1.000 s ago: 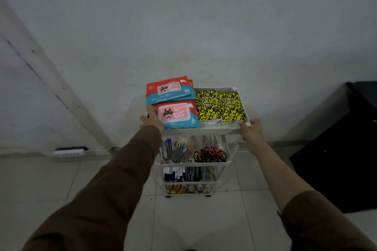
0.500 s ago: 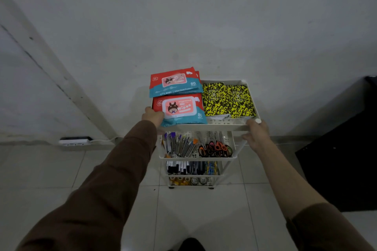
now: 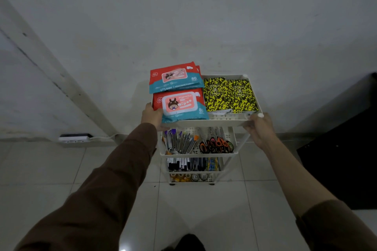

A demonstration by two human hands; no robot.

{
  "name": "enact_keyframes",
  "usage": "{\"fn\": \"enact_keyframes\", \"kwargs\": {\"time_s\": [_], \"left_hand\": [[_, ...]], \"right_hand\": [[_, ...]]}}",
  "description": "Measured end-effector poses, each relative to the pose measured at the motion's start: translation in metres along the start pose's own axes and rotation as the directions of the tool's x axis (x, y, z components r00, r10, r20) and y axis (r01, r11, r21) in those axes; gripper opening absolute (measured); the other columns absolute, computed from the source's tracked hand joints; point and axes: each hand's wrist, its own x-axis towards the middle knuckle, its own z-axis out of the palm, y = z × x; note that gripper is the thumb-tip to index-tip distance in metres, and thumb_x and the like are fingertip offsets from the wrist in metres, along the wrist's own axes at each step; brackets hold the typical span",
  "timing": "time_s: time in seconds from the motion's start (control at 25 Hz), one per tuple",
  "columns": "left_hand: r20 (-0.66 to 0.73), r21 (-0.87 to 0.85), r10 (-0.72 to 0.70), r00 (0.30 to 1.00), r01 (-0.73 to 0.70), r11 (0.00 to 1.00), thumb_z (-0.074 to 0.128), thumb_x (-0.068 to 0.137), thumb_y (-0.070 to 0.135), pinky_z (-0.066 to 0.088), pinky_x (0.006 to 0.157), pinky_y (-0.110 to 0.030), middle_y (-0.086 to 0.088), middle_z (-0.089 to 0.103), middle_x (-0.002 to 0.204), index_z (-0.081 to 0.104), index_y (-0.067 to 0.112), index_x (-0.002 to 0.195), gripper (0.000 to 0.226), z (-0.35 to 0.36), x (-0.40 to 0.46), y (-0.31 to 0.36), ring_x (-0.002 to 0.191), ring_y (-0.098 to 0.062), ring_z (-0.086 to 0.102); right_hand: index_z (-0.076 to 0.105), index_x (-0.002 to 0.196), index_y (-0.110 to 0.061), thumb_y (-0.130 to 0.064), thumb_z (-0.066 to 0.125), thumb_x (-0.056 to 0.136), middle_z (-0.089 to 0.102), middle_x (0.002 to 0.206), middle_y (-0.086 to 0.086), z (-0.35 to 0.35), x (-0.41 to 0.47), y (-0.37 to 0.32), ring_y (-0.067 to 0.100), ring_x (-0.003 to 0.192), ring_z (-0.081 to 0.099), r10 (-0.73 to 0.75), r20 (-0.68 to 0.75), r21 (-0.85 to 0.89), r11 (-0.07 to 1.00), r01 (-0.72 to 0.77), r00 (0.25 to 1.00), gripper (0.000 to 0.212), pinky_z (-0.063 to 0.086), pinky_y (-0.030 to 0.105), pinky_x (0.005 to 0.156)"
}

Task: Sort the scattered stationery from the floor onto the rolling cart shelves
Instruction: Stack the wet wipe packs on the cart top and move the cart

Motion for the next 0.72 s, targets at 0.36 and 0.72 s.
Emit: {"fn": "enact_keyframes", "kwargs": {"time_s": [0.36, 0.72], "left_hand": [[-0.103, -0.123, 0.009, 0.995, -0.022, 0.992, 0.045, 0.096, 0.012, 0.045, 0.097, -0.054, -0.016, 0.050, 0.130, 0.040, 0.008, 0.128, 0.033, 0.006, -0.019, -0.013, 0.117, -0.033, 0.052], [-0.149, -0.156, 0.008, 0.989, -0.032, 0.987, 0.045, 0.096, 0.014, 0.043, 0.099, -0.054, -0.016, 0.044, 0.133, 0.037, 0.010, 0.133, 0.037, 0.023, -0.027, -0.020, 0.120, -0.032, 0.049]], "right_hand": [[0.041, 0.110, -0.003, 0.008, 0.037, 0.090, 0.047, 0.087, 0.014, 0.005, 0.031, -0.011, 0.018, 0.075, 0.052, -0.047, 0.169, -0.064, 0.996, 0.059, 0.984, 0.024, 0.056, 0.023, 0.057], [0.044, 0.100, -0.003, 0.010, 0.037, 0.089, 0.049, 0.084, 0.012, -0.001, 0.050, -0.021, 0.019, 0.074, 0.053, -0.024, 0.226, -0.070, 0.997, 0.041, 0.974, 0.019, 0.055, 0.021, 0.050]]}}
